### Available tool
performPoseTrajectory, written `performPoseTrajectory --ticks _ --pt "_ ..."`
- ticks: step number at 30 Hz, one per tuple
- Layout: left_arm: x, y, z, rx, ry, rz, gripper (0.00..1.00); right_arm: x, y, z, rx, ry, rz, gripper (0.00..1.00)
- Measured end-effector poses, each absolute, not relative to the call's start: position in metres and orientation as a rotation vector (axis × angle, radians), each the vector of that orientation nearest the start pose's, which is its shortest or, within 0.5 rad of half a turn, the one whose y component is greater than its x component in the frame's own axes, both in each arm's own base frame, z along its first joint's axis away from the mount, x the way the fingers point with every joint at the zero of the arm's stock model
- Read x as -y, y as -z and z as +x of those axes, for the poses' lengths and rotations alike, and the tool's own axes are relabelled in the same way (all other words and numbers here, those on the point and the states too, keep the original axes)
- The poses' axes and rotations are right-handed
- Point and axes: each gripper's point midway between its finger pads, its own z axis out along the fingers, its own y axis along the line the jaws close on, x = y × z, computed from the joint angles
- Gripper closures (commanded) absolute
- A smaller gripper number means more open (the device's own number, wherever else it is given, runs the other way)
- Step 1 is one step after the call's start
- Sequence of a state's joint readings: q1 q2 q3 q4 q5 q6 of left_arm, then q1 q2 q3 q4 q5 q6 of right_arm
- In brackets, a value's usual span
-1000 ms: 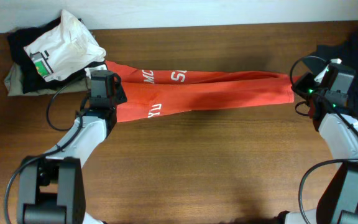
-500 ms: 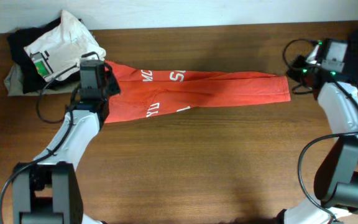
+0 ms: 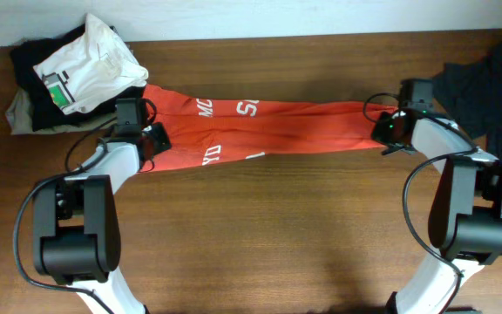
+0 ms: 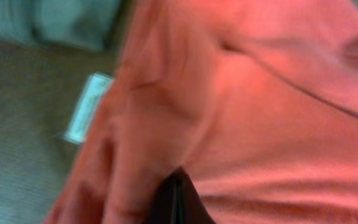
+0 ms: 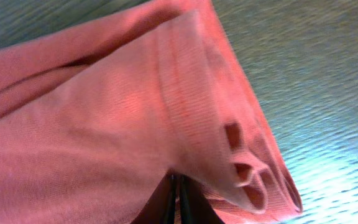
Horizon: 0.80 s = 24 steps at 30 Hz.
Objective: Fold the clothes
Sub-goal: 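Fold the bottom hem up over the top half with both grippers, then fold the right end of the shirt leftward with the right gripper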
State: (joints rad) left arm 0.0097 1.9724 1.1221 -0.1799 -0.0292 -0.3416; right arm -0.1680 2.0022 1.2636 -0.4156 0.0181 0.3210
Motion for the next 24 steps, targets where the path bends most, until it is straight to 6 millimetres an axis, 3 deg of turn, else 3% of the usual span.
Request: performPoseTrajectory --ticks 5,6,7,8,9,10,11,12,13,15,18,20,24 --pt "-0.025 -0.006 0.403 -2.711 0.027 -0.638 1.00 0.098 -0.005 0.429 -2.673 -0.033 0.747 0.96" --pt "-0.034 -0.016 0.378 -2.748 -0.038 -0.676 1.00 0.102 -0.003 0.419 -2.696 -0.015 0.786 0.96" --pt "-0.041 -0.037 0.371 -2.717 -0.069 -0.688 1.00 0.109 -0.004 0.400 -2.734 0.006 0.860 0.96" --pt "-0.043 -0.068 0.368 -2.657 -0.068 -0.686 0.92 0.115 -0.010 0.392 -2.729 0.012 0.904 0.81" --pt "-0.044 -0.092 0.368 -2.598 -0.057 -0.678 0.69 0.126 -0.036 0.389 -2.664 0.012 0.942 0.50" --pt "-0.044 -0.110 0.367 -2.551 -0.044 -0.673 0.67 0.135 -0.063 0.390 -2.594 0.015 0.938 0.40" --pt "-0.044 -0.124 0.367 -2.511 -0.036 -0.668 0.49 0.144 -0.105 0.391 -2.495 0.027 0.894 0.28" --pt "-0.044 -0.131 0.367 -2.491 -0.029 -0.672 0.30 0.146 -0.133 0.393 -2.437 0.034 0.842 0.16" --pt "-0.044 -0.129 0.365 -2.501 -0.029 -0.675 0.01 0.145 -0.147 0.402 -2.421 0.031 0.730 0.01" --pt "-0.042 -0.126 0.360 -2.525 -0.021 -0.677 0.01 0.133 -0.132 0.418 -2.454 -0.065 0.608 0.01" --pt "-0.040 -0.125 0.358 -2.536 -0.011 -0.679 0.01 0.112 -0.068 0.435 -2.588 -0.244 0.459 0.01" --pt "-0.040 -0.125 0.358 -2.538 -0.009 -0.678 0.01 0.105 -0.048 0.443 -2.683 -0.336 0.389 0.01" --pt "-0.040 -0.125 0.359 -2.534 -0.008 -0.678 0.01 0.115 -0.080 0.475 -2.639 -0.307 0.271 0.01"
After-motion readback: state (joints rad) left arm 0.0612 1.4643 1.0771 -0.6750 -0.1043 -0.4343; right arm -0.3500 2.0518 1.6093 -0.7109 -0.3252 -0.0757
